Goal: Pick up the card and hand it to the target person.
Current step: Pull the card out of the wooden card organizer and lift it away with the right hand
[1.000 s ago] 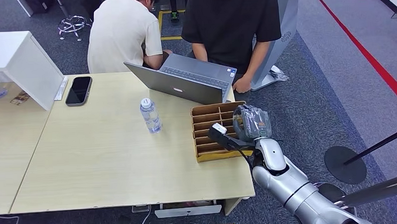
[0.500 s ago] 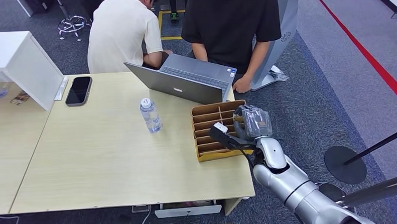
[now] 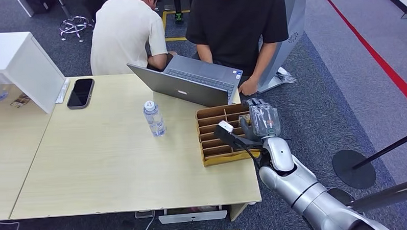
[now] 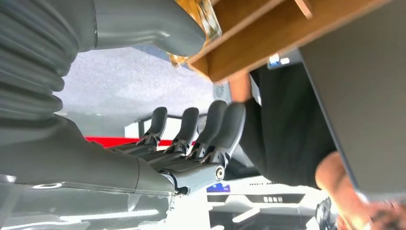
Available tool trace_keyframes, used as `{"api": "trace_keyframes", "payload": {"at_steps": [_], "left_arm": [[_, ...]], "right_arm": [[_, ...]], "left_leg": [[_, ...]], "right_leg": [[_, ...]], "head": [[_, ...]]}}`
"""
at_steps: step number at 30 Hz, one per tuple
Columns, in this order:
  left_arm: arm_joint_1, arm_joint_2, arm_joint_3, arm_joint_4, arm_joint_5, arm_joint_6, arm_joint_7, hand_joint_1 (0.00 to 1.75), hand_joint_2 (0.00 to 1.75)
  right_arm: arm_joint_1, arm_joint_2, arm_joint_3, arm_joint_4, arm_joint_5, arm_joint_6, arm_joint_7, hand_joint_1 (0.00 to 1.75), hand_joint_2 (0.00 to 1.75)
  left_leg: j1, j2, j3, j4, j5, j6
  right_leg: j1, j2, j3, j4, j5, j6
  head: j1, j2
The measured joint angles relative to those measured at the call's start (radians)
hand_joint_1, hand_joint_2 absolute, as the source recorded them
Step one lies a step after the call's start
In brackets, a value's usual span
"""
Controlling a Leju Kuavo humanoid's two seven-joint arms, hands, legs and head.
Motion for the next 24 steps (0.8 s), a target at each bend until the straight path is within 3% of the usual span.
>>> {"api": "trace_keyframes", "payload": {"at_steps": [10, 24], "left_arm": [[0.001, 0.000, 0.000, 0.000, -0.002, -0.001, 0.001, 0.00, 0.00], [-0.002, 0.000, 0.000, 0.000, -0.018, -0.005, 0.015, 0.00, 0.00]], "right_arm": [[0.002, -0.003, 0.000, -0.038, 0.003, 0.041, 0.002, 0.85, 1.75], [-0.012, -0.002, 0.005, 0.048, 0.003, 0.064, -0.006, 0.85, 1.75]], "left_leg": [[0.000, 0.000, 0.000, 0.000, 0.000, 0.000], [0.000, 0.000, 0.000, 0.000, 0.000, 0.000]], "right_leg": [[0.000, 0.000, 0.000, 0.000, 0.000, 0.000], [0.000, 0.000, 0.000, 0.000, 0.000, 0.000]], "head": [[0.000, 0.000], [0.000, 0.000]]}}
